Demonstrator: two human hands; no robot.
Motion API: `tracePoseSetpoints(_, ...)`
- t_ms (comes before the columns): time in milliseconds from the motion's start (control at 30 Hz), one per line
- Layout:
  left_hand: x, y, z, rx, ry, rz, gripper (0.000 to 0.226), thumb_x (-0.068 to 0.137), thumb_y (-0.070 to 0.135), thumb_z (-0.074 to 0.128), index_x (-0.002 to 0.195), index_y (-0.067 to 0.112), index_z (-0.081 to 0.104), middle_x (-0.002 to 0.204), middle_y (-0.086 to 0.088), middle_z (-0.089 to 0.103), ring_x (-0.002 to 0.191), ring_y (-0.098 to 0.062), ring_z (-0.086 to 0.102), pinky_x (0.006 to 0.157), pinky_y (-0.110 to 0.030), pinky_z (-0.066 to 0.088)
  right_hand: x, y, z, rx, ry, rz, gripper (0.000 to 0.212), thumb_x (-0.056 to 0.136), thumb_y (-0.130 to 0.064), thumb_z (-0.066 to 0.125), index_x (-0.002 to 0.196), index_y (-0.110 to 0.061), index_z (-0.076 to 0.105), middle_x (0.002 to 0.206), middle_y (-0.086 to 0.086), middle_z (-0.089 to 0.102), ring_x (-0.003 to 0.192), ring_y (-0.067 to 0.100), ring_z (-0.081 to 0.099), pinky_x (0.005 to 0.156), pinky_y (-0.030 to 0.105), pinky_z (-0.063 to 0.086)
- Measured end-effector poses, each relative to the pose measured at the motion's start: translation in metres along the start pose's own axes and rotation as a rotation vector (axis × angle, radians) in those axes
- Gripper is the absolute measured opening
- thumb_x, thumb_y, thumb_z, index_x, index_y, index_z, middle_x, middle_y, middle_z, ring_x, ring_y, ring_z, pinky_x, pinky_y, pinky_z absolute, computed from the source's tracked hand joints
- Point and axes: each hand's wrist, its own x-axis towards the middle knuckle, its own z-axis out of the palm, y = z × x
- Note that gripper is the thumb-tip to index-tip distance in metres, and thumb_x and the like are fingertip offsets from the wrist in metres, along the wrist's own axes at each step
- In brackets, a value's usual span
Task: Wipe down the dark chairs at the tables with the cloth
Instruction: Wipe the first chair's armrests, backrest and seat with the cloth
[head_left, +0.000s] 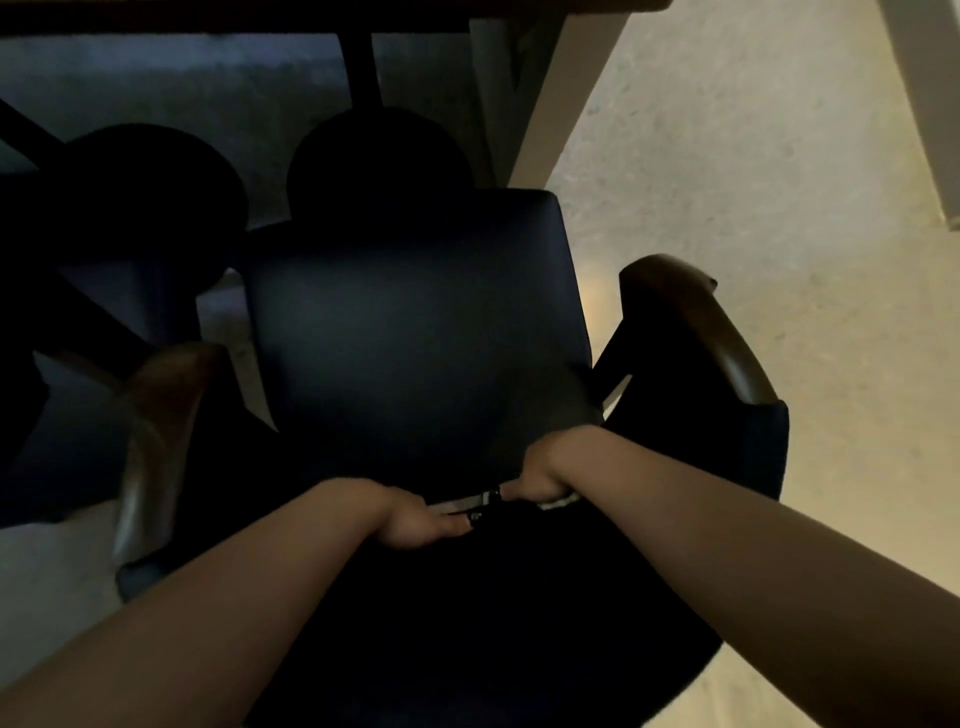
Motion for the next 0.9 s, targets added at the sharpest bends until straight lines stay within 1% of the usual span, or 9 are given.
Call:
tracePoseSetpoints(167, 0.001, -0.003, 0.023, -0.026, 0.000, 0.043, 0.071, 0.088, 0.073, 0.037, 0.133, 0.021, 0.055, 0.134, -0.006, 0.055, 0.120, -0.022, 0.053, 0.101, -0.028, 0.037, -0.012, -0.003, 0.021, -0.094, 0.063, -0.010, 0.038, 0.091, -0.027, 0.043, 0.118, -0.006, 0.061, 0.125, 0.015, 0.058, 0.111, 0.033, 0.058, 0.096, 0.047, 0.047)
tracePoseSetpoints(267, -0.002, -0.008, 0.019, -0.027, 0.041, 0.066, 0.064, 0.088, 0.070, 0.042, 0.124, 0.020, 0.060, 0.121, -0.003, 0.058, 0.103, -0.017, 0.055, 0.089, -0.025, 0.039, -0.023, 0.001, 0.016, -0.067, 0.144, -0.049, 0.032, 0.094, -0.024, 0.045, 0.114, -0.005, 0.061, 0.119, 0.014, 0.060, 0.105, 0.030, 0.060, 0.083, 0.035, 0.049)
tracePoseSetpoints(367, -0.003, -0.012, 0.005, -0.012, 0.169, 0.091, 0.056, 0.090, 0.064, 0.046, 0.120, 0.020, 0.061, 0.123, -0.003, 0.061, 0.102, -0.017, 0.057, 0.082, -0.024, 0.039, -0.031, 0.013, 0.006, -0.017, 0.213, -0.085, 0.028, 0.094, -0.022, 0.048, 0.112, -0.004, 0.061, 0.118, 0.017, 0.061, 0.104, 0.031, 0.060, 0.079, 0.031, 0.047)
tracePoseSetpoints(500, -0.002, -0.004, -0.023, -0.218, 0.398, 0.157, 0.053, 0.089, 0.052, 0.059, 0.131, 0.021, 0.052, 0.120, 0.001, 0.064, 0.104, -0.013, 0.060, 0.091, -0.024, 0.046, -0.050, 0.040, -0.022, 0.186, 0.379, -0.161, 0.024, 0.094, -0.016, 0.048, 0.106, -0.002, 0.063, 0.112, 0.018, 0.064, 0.103, 0.031, 0.061, 0.075, 0.026, 0.045)
tracePoseSetpoints(633, 0.004, 0.013, -0.054, -0.350, 0.416, 0.178, 0.055, 0.089, 0.041, 0.064, 0.136, 0.019, 0.047, 0.114, 0.005, 0.064, 0.102, -0.010, 0.061, 0.087, -0.022, 0.044, -0.087, 0.098, -0.064, 0.786, 0.576, -0.394, 0.014, 0.096, -0.023, 0.051, 0.102, -0.024, 0.063, 0.099, -0.005, 0.067, 0.097, 0.016, 0.062, 0.078, 0.013, 0.041)
tracePoseSetpoints(700, 0.009, 0.025, -0.070, -0.389, 0.450, 0.169, 0.056, 0.089, 0.039, 0.065, 0.138, 0.020, 0.046, 0.123, 0.002, 0.061, 0.107, -0.011, 0.059, 0.090, -0.022, 0.043, -0.101, 0.137, -0.083, 1.202, 0.570, -0.575, 0.019, 0.088, -0.026, 0.059, 0.104, -0.020, 0.067, 0.106, 0.005, 0.071, 0.104, 0.023, 0.065, 0.094, 0.028, 0.045)
tracePoseSetpoints(767, 0.016, 0.040, -0.088, -0.437, 0.502, 0.163, 0.056, 0.090, 0.037, 0.064, 0.140, 0.020, 0.044, 0.131, -0.001, 0.057, 0.112, -0.012, 0.057, 0.091, -0.021, 0.041, -0.103, 0.181, -0.099, 1.544, 0.507, -0.769, 0.041, 0.079, -0.027, 0.067, 0.116, -0.008, 0.064, 0.120, 0.019, 0.064, 0.115, 0.034, 0.060, 0.101, 0.043, 0.043)
tracePoseSetpoints(833, 0.027, 0.060, -0.107, -0.467, 0.560, 0.158, 0.056, 0.092, 0.036, 0.061, 0.142, 0.021, 0.042, 0.137, -0.002, 0.053, 0.117, -0.014, 0.055, 0.089, -0.020, 0.039, -0.090, 0.219, -0.115, 1.791, 0.460, -0.847, 0.056, 0.078, -0.027, 0.064, 0.128, -0.004, 0.055, 0.131, 0.021, 0.056, 0.121, 0.035, 0.055, 0.102, 0.045, 0.044)
tracePoseSetpoints(900, 0.040, 0.078, -0.127, -0.431, 0.591, 0.150, 0.057, 0.093, 0.037, 0.058, 0.144, 0.021, 0.038, 0.141, -0.003, 0.048, 0.120, -0.016, 0.051, 0.090, -0.021, 0.036, -0.062, 0.248, -0.126, 2.094, 0.463, -0.834, 0.049, 0.080, -0.020, 0.053, 0.128, -0.007, 0.053, 0.133, 0.016, 0.057, 0.118, 0.030, 0.058, 0.096, 0.043, 0.051)
